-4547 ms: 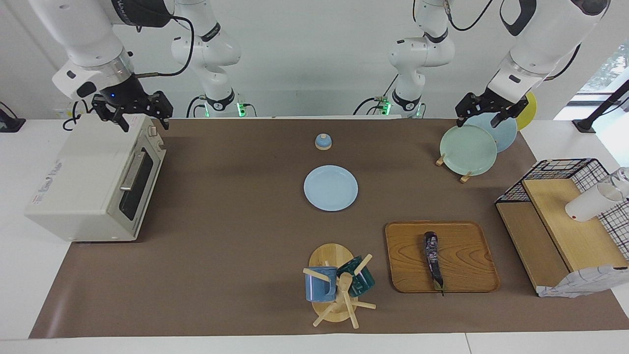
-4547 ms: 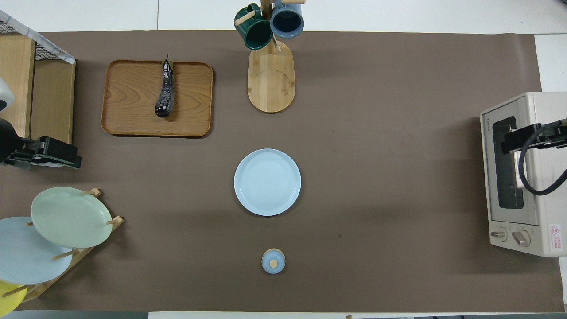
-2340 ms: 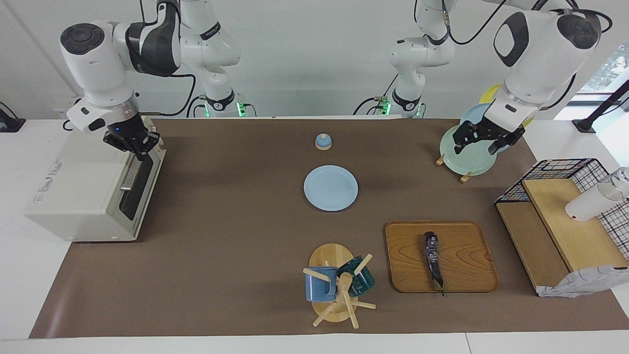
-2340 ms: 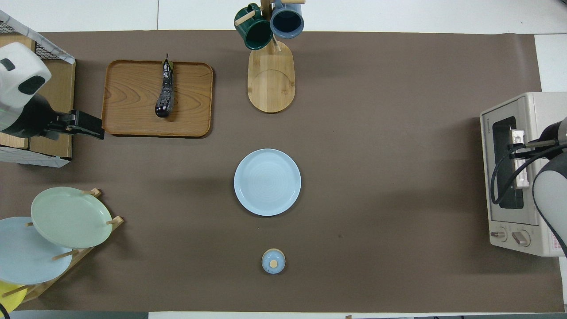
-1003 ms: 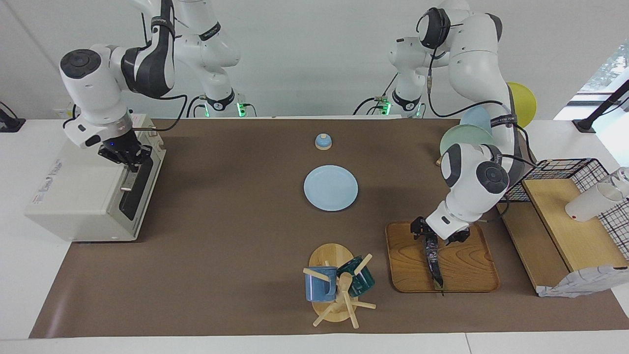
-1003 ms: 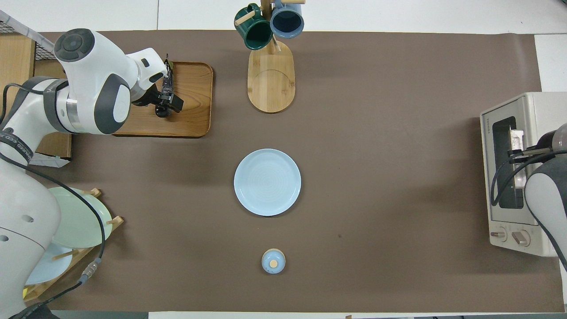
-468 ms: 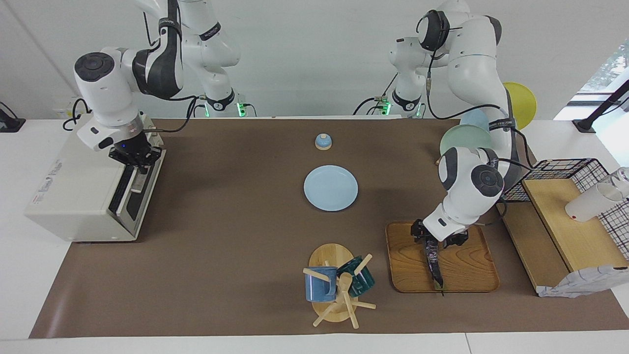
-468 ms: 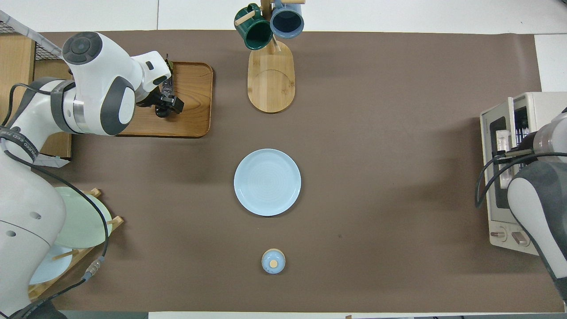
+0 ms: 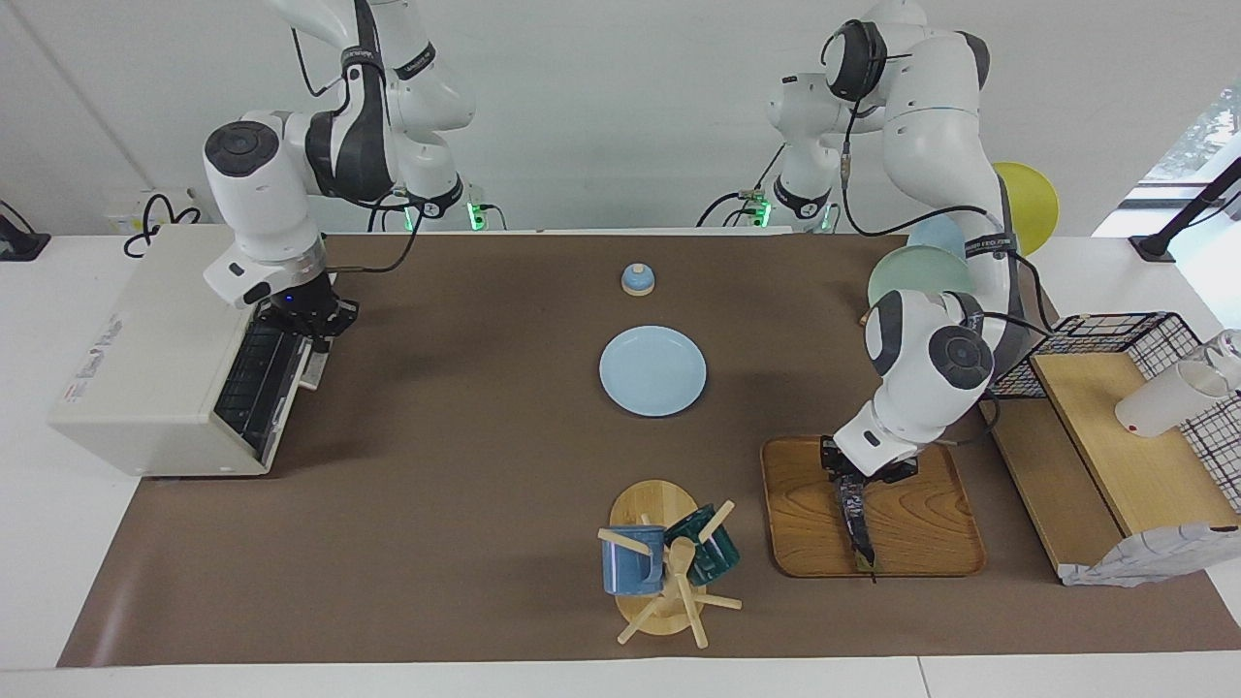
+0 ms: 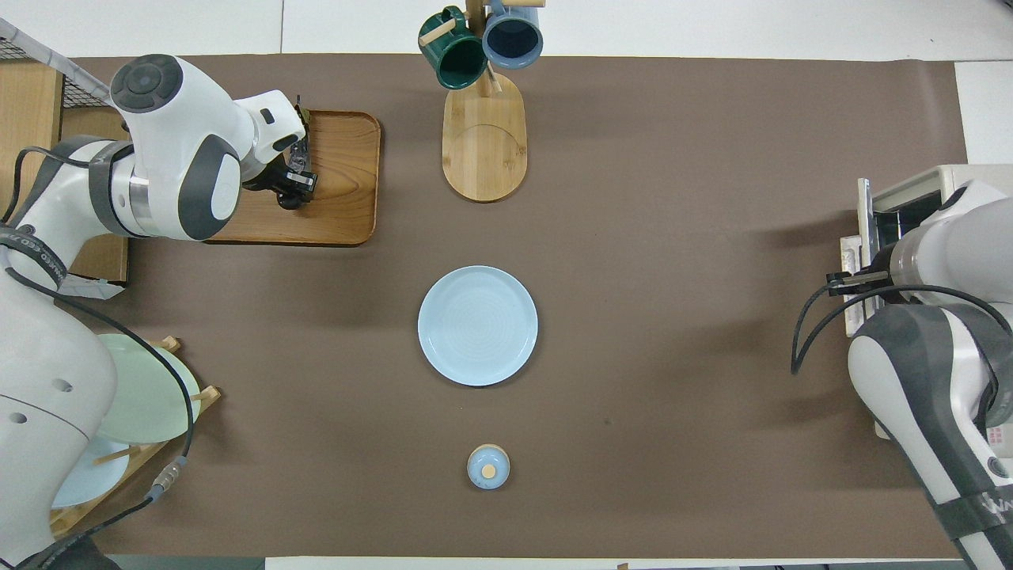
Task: Put eggplant into oven
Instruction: 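Grasp the purple eggplant on the wooden tray with the left gripper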
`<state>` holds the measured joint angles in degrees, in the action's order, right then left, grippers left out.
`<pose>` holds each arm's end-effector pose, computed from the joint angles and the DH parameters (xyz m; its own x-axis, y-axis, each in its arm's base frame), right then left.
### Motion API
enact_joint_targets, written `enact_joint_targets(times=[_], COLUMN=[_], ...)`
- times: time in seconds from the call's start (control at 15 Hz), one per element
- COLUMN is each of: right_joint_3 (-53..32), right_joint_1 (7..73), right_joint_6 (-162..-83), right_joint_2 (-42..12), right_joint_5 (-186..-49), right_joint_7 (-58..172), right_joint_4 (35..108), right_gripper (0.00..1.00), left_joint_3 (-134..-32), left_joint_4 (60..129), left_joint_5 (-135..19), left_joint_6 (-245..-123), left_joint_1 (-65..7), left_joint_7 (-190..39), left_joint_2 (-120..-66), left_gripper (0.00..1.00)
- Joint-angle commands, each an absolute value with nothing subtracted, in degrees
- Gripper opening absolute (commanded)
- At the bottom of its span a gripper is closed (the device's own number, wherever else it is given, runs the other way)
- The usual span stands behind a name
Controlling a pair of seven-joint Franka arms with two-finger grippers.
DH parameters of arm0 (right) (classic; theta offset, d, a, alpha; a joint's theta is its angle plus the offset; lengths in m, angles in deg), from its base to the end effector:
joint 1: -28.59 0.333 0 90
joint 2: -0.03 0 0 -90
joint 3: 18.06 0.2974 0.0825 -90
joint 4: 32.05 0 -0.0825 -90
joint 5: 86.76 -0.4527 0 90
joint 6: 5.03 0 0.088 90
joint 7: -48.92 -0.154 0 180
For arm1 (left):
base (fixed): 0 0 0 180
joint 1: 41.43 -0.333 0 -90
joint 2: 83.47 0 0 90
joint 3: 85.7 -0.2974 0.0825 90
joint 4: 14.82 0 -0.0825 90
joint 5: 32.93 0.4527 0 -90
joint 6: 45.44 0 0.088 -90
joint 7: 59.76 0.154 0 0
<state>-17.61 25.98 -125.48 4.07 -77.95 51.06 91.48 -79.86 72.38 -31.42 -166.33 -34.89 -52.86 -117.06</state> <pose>0.5862 -0.0356 0.3328 0.9970 0.0769 0.0065 0.0754 -0.9881 0.1342 0.7373 -0.1528 0.2223 0.9451 -0.3267 0.0087 -0.3268 -0.9445 0.0328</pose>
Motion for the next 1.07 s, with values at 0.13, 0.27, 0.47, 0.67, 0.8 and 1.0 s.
enact_joint_targets(times=[0.13,0.27,0.47,0.67,0.8,1.0], right_joint_3=[-18.3,-18.3,-18.2,-18.2,-18.2,-18.2], right_joint_1=[23.8,24.1,24.3,24.3,24.5,25.9], right_joint_6=[-128.8,-130.3,-131.8,-132.1,-133.8,-136.0], right_joint_2=[0.1,-0.1,0.4,0.6,0.4,0.0], right_joint_5=[-79.0,-81.0,-81.0,-81.0,-81.3,-82.6], right_joint_7=[51.3,51.2,50.2,50.1,50.1,49.0], right_joint_4=[93.2,93.8,95.6,96.3,97.4,99.0], right_gripper=[0.0,0.0,0.0,0.0,0.0,0.0], left_joint_3=[-79.9,-79.8,-79.9,-79.9,-79.9,-79.9], left_joint_4=[71.9,72.9,75.3,81.0,84.5,91.2], left_joint_5=[-35.4,-37.8,-40.8,-42.0,-42.0,-42.0], left_joint_6=[-157.7,-152.1,-145.6,-145.4,-147.0,-153.8], left_joint_1=[-33.9,-33.6,-31.2,-26.6,-23.3,-17.6], left_joint_7=[-52.6,-52.9,-53.7,-59.7,-63.1,-69.1], left_joint_2=[-110.3,-105.6,-99.8,-94.4,-92.3,-89.5], left_gripper=[0.0,0.0,0.0,0.0,0.0,0.0])
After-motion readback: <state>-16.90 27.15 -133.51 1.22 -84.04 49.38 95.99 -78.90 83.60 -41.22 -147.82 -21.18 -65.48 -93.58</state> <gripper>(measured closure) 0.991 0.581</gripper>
